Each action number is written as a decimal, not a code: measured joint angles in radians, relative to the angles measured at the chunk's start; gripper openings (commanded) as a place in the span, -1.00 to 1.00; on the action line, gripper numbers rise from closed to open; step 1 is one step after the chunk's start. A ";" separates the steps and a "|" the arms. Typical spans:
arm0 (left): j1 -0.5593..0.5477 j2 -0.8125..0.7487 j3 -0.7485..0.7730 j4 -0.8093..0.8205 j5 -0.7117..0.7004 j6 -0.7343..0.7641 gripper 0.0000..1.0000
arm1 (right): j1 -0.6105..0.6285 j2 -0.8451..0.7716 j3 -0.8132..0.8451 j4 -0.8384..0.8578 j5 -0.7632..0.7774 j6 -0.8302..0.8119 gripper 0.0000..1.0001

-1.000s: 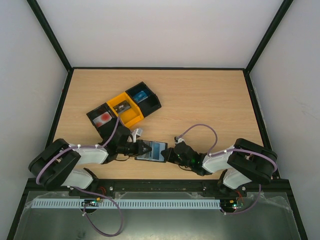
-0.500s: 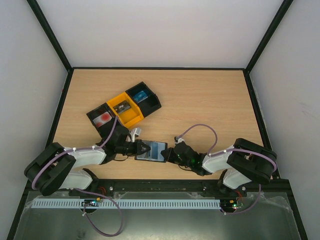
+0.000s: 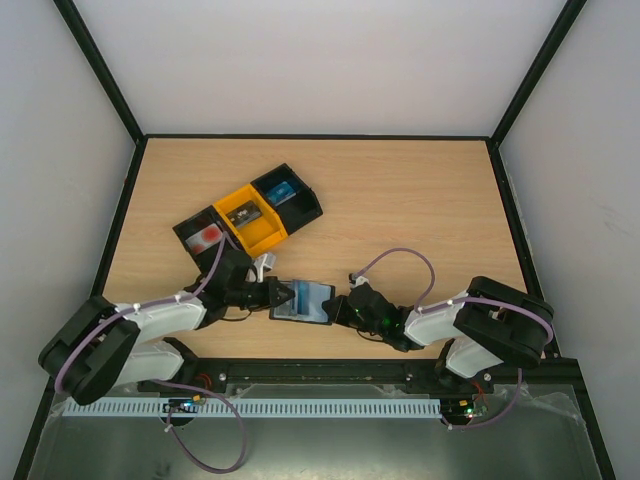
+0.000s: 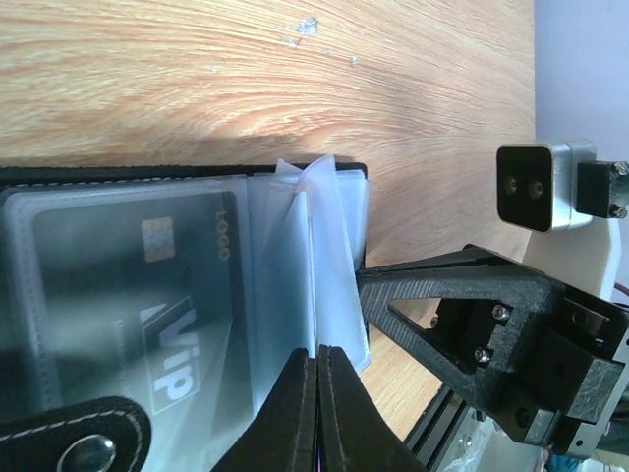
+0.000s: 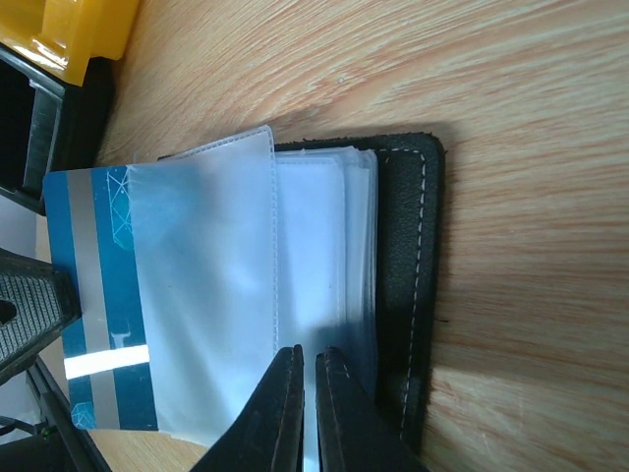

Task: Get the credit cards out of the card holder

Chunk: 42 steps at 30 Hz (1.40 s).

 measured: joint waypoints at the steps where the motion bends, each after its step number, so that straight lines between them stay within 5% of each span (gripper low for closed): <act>1: 0.003 -0.004 0.000 -0.007 -0.001 0.002 -0.95 | 0.000 0.000 0.000 0.000 0.000 0.000 -0.85; 15: 0.042 -0.138 0.050 -0.154 -0.020 0.038 -0.95 | 0.000 -0.055 0.057 -0.168 0.032 -0.043 -0.78; 26: 0.056 -0.212 0.096 -0.231 -0.012 0.036 -0.95 | 0.000 -0.394 0.118 -0.452 0.182 -0.236 -0.51; 34: 0.064 -0.279 0.097 -0.230 0.039 -0.017 -0.95 | 0.028 -0.705 -0.018 -0.275 0.255 -0.538 -0.32; 42: 0.074 -0.287 0.093 -0.155 0.127 -0.188 -0.95 | 0.193 -0.660 -0.077 -0.099 0.308 -0.973 -0.07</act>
